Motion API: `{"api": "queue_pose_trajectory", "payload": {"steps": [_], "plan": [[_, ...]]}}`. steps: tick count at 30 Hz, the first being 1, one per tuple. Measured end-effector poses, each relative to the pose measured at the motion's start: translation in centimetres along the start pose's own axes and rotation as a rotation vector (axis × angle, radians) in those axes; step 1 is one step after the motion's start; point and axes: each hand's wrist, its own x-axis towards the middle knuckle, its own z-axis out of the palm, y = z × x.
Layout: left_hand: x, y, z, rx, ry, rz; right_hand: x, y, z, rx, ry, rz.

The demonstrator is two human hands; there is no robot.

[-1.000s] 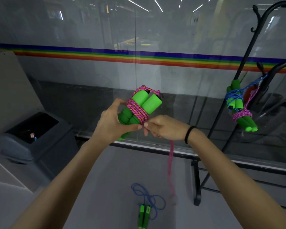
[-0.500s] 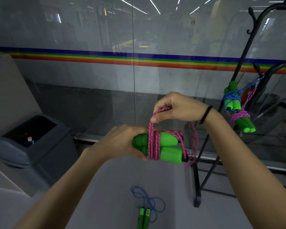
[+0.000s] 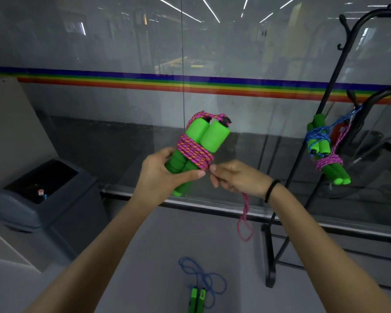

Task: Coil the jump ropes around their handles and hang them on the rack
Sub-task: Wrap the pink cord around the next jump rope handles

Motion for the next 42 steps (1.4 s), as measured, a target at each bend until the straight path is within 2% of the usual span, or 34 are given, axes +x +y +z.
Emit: {"api": "queue_pose_trajectory", "payload": {"steps": [7,12,15,18,20,24,28,32,34,37,39,42], "plan": [[-0.1,-0.5,0.3,0.278,0.044,-0.083,-1.0,-1.6,0.1,-0.38,-0.058,-0.088],[-0.1,-0.7,0.2,0.518,-0.006,-0.042,-1.7,-2.7,0.1,-0.583,-0.042,-0.16],[-0.5,-0.5,0.1,0.705,-0.127,0.004,-1.9,-3.3,0.0,-0.637,-0.031,-0.174],[-1.0,-0.4,-0.1,0.91,-0.363,0.099,-1.7,-4.0,-0.3,-0.585,-0.022,-0.192],[-1.4,-0.3,-0.1,0.945,-0.506,0.179,-1.2,-4.1,-0.5,-0.523,-0.021,-0.242],[-2.2,-0.5,-0.4,0.765,-0.59,0.253,-0.2,-3.6,-0.4,-0.218,-0.132,-0.278],[-2.6,-1.4,-0.8,0.526,-0.526,0.313,0.0,-2.4,-0.2,0.127,-0.16,-0.249],[-3.0,-1.0,-0.9,0.148,-0.397,0.229,-0.7,-1.6,0.0,0.36,-0.102,-0.237],[-2.9,-0.9,-0.8,0.034,-0.316,0.174,-1.6,-1.5,0.2,0.419,-0.093,-0.271],[-2.8,-1.1,-0.4,-0.069,-0.232,0.074,-0.9,-0.1,0.8,0.481,0.059,-0.2],[-2.8,-1.2,0.0,-0.109,-0.17,0.021,-0.4,0.0,1.3,0.392,0.092,-0.1],[-2.4,-1.2,0.3,-0.17,-0.064,-0.041,-0.3,0.3,1.4,0.2,0.046,-0.078]]}}
